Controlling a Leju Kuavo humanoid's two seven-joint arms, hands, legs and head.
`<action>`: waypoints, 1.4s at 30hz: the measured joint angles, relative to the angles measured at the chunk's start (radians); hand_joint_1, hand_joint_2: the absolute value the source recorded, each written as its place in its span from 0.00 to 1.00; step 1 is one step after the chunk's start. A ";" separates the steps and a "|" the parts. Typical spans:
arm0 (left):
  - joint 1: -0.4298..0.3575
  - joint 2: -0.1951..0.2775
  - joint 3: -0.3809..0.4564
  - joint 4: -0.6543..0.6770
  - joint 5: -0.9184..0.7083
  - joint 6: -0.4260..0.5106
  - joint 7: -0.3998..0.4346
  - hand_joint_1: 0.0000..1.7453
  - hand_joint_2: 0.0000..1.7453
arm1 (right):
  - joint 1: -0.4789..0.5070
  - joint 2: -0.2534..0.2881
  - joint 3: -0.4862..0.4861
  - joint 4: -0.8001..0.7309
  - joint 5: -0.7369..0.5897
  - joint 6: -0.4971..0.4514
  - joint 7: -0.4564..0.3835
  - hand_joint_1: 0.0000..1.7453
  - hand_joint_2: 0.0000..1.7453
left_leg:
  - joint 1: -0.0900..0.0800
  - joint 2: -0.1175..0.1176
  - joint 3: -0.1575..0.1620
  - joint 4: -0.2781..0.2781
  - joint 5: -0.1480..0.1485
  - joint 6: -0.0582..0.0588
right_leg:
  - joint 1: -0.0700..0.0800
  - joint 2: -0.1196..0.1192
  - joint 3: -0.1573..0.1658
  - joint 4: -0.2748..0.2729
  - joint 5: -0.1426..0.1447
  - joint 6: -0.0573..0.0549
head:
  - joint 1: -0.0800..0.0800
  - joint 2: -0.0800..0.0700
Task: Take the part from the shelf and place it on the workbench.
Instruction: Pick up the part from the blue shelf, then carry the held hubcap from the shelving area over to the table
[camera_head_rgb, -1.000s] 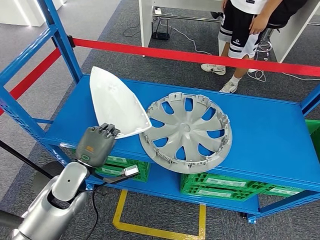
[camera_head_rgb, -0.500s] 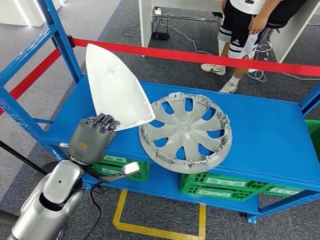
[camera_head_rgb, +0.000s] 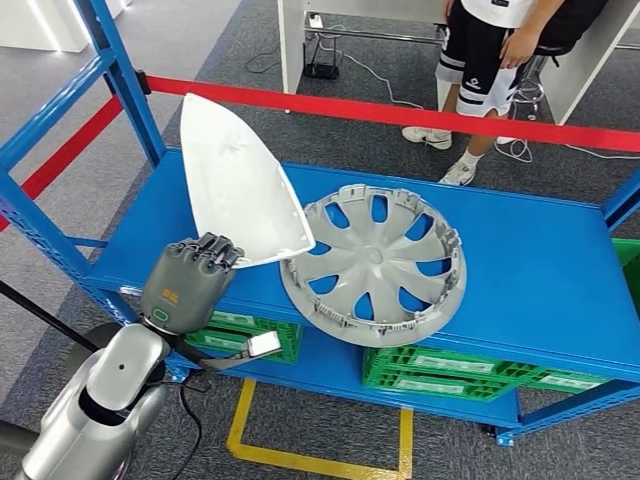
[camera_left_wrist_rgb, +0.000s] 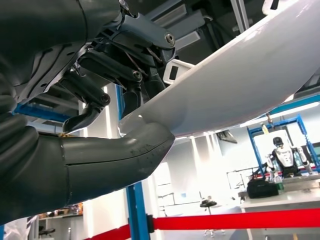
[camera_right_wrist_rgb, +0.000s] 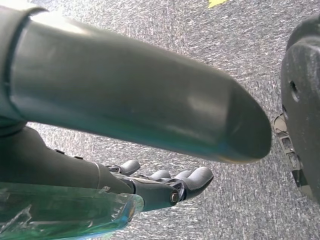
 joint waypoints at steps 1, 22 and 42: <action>0.000 0.000 -0.001 0.000 0.002 -0.003 0.000 1.00 1.00 | -0.001 0.000 0.000 0.000 0.000 0.000 0.000 0.00 0.00 | 0.002 0.001 0.001 -0.008 0.006 0.005 | 0.000 -0.001 -0.008 0.015 -0.013 0.002 | 0.001 0.000; 0.008 0.024 -0.025 0.001 0.013 -0.021 0.005 1.00 1.00 | -0.008 0.003 0.008 0.000 -0.003 -0.005 0.000 0.00 0.00 | 0.008 0.005 -0.127 0.277 -0.140 -0.052 | 0.001 -0.005 -0.099 0.033 0.060 -0.056 | 0.003 0.000; 0.062 0.045 0.001 -0.004 0.013 -0.026 0.019 1.00 1.00 | -0.013 0.014 0.011 -0.002 -0.003 -0.035 0.012 0.00 0.00 | -0.011 0.010 -0.061 -0.024 0.068 -0.007 | 0.009 -0.005 -0.006 0.076 -0.009 -0.014 | 0.006 0.000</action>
